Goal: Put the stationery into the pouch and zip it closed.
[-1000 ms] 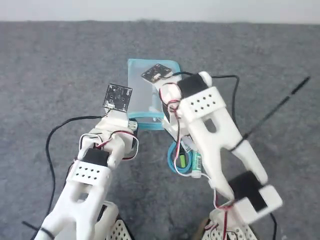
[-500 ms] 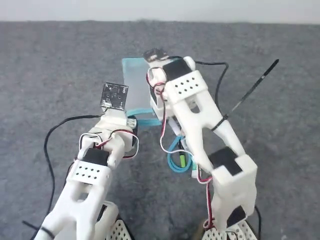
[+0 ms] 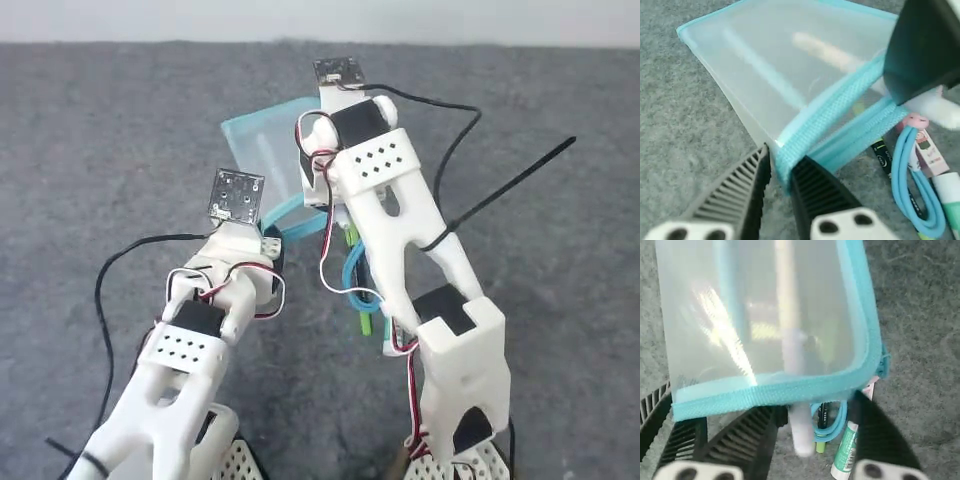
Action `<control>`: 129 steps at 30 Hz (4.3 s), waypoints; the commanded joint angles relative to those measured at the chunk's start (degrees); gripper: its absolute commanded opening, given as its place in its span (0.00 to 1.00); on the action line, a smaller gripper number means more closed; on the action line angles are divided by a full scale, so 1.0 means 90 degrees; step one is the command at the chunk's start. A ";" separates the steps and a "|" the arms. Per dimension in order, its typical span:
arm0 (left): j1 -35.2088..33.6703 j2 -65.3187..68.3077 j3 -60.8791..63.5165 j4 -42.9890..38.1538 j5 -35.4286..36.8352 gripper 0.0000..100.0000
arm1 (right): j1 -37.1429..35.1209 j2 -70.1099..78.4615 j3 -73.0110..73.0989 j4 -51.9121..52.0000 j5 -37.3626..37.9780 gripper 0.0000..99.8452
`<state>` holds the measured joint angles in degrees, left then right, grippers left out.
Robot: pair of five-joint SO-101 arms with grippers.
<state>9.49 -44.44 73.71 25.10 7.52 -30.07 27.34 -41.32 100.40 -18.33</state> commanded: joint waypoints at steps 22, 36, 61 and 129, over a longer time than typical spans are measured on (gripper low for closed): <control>-0.0459 -0.0068 -0.0063 -0.0107 0.0078 0.01 | 0.0894 -0.0523 0.0488 0.0239 0.1700 0.29; -0.0459 -0.0049 -0.0132 -0.0088 0.0088 0.01 | 0.0249 -0.3795 0.2803 -0.0640 0.2364 0.29; -0.0430 -0.0029 -0.0122 -0.0078 0.0088 0.01 | 0.0278 -0.4205 0.8195 -0.6276 0.2344 0.29; -0.0459 -0.0020 -0.0083 0.0010 0.0059 0.01 | 0.1636 -0.1011 0.6027 -0.3814 0.1026 0.19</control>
<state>5.63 -44.44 73.98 25.19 7.69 -16.79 16.09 12.92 66.90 -8.48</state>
